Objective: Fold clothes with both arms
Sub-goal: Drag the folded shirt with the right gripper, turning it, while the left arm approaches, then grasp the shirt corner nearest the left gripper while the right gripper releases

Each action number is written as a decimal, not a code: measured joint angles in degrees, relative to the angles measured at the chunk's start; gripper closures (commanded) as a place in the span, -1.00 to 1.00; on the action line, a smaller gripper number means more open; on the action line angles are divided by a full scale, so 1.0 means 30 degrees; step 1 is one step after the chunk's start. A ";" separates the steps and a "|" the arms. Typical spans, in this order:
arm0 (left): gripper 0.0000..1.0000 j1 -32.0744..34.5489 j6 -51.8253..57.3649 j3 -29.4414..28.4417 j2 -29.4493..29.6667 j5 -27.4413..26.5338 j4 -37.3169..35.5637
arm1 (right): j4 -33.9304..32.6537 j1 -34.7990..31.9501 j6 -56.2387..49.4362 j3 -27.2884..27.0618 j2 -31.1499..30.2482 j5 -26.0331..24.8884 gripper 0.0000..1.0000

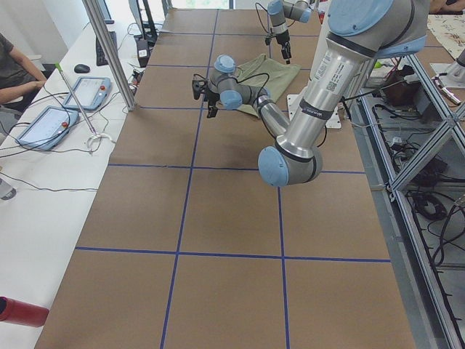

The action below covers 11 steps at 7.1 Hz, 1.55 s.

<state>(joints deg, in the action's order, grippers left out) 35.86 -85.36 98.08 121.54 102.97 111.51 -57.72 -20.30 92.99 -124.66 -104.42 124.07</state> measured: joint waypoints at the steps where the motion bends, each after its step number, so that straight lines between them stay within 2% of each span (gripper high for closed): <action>1: -0.98 -0.1038 -0.0757 0.0521 -0.0333 0.0043 -0.0012 | 0.0033 -0.1977 -0.0111 0.0042 0.0808 0.0006 -1.00; 3: -0.95 -0.3418 -0.3948 0.1045 -0.0573 0.0008 -0.0160 | 0.0050 -0.5386 -0.0182 0.0131 0.2269 0.0008 -1.00; 5: -0.94 -0.5542 -0.7128 0.0958 -0.0397 -0.0088 -0.0576 | 0.0052 -0.7213 -0.0198 0.0188 0.2960 0.0009 -1.00; 6: -0.87 -0.5972 -0.7794 0.0846 -0.0224 -0.0114 -0.0658 | 0.0052 -0.7561 -0.0188 0.0197 0.3120 0.0003 -1.00; 9: -0.84 -0.6156 -0.8251 0.0523 -0.0002 -0.0589 -0.0717 | 0.0052 -0.7851 -0.0178 0.0144 0.3224 0.0006 -1.00; 11: -0.67 -0.6155 -0.8279 -0.0099 0.0087 -0.0977 -0.0705 | 0.0034 -0.7930 -0.0159 0.0128 0.3257 0.0028 -1.00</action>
<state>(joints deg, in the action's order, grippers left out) 17.39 -110.20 97.78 121.80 100.03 109.40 -57.62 -44.09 92.52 -124.28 -94.65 124.16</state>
